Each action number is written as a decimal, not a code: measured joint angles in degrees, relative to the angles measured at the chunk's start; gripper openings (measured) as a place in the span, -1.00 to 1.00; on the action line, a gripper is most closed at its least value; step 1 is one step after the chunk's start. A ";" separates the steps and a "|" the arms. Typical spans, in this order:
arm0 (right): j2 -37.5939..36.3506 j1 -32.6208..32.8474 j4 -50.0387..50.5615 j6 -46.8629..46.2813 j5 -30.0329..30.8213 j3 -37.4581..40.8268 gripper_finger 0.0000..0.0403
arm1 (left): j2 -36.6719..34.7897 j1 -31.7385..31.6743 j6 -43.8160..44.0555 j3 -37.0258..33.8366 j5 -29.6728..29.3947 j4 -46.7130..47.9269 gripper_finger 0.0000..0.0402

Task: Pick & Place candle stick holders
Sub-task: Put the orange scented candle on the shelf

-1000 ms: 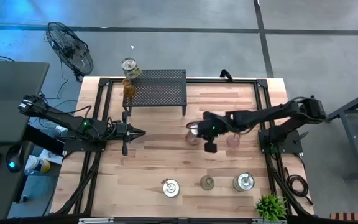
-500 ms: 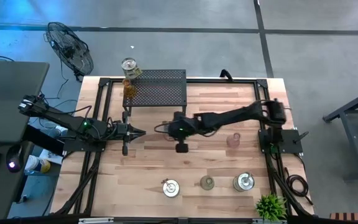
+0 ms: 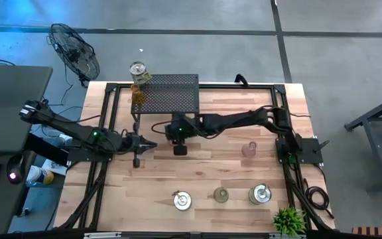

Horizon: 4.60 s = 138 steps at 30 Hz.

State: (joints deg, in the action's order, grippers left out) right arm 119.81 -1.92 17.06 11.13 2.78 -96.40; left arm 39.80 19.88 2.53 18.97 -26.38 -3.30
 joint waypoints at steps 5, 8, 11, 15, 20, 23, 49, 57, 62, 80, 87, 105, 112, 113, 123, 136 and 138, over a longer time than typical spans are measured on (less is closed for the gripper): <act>-5.93 0.57 6.30 2.45 0.15 0.21 -0.48 | 4.37 0.00 5.02 3.00 0.01 2.59 -0.90; -12.07 0.86 -0.05 1.41 -1.36 11.49 -0.68 | 6.95 -0.09 8.24 8.15 0.86 9.99 -0.92; -19.16 0.86 -14.90 -1.11 -4.92 27.31 -0.93 | 10.47 -0.73 11.54 14.68 1.43 19.73 -0.98; -29.14 0.92 -32.10 -5.37 -4.04 44.21 -0.91 | 16.71 -4.37 15.80 25.49 5.10 32.81 -0.99; -40.47 2.84 -39.00 -6.42 3.66 57.05 -0.92 | 27.70 -9.96 16.83 37.99 12.35 44.07 -0.99; -46.67 4.24 -40.75 -6.67 7.25 62.21 -0.99 | 34.57 -12.35 15.36 44.67 16.17 48.95 -0.99; -57.33 11.42 -47.99 -7.88 13.48 72.28 -1.00 | 55.04 -20.01 0.21 56.33 18.01 52.48 -0.32; -57.33 11.42 -47.91 -8.08 13.41 72.28 -0.99 | 54.95 -20.63 -0.80 50.93 17.41 49.12 -0.32; -57.33 11.42 -47.93 -8.10 13.41 72.28 -1.00 | 54.81 -20.61 -0.86 49.78 16.53 48.09 -0.46; -57.31 11.42 -47.98 -8.12 13.39 72.28 -0.99 | 54.45 -19.69 -3.85 56.00 20.34 57.83 -0.98; -57.29 11.42 -47.89 -8.12 13.39 72.28 -0.99 | 52.38 -17.48 -3.98 65.29 18.74 66.68 -0.99; -57.29 11.42 -47.80 -8.36 13.17 72.28 -0.99 | 51.68 -25.94 -9.92 86.57 10.59 83.89 -1.00; -57.29 11.42 -47.80 -8.36 13.17 72.28 -0.99 | 52.18 -37.84 -20.97 86.57 13.53 81.99 -1.00; -57.29 11.42 -47.80 -8.36 13.17 72.28 -1.00 | 52.16 -39.60 -22.35 86.57 14.00 82.06 -1.00; -57.29 11.42 -47.78 -8.28 13.17 72.28 -0.99 | 52.20 -53.35 -31.33 86.57 18.44 77.62 -1.00; -57.29 11.42 -47.75 -8.13 13.15 72.28 -1.00 | 56.85 -55.50 -33.80 86.66 19.12 77.76 -1.00; -57.29 11.42 -47.76 -8.13 13.15 72.28 -0.99 | 57.38 -55.54 -33.80 86.66 18.30 77.73 -1.00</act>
State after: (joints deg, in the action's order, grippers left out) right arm 62.52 9.50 -30.70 3.00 15.92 -24.12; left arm 97.19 -35.66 -31.27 105.62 -8.09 74.43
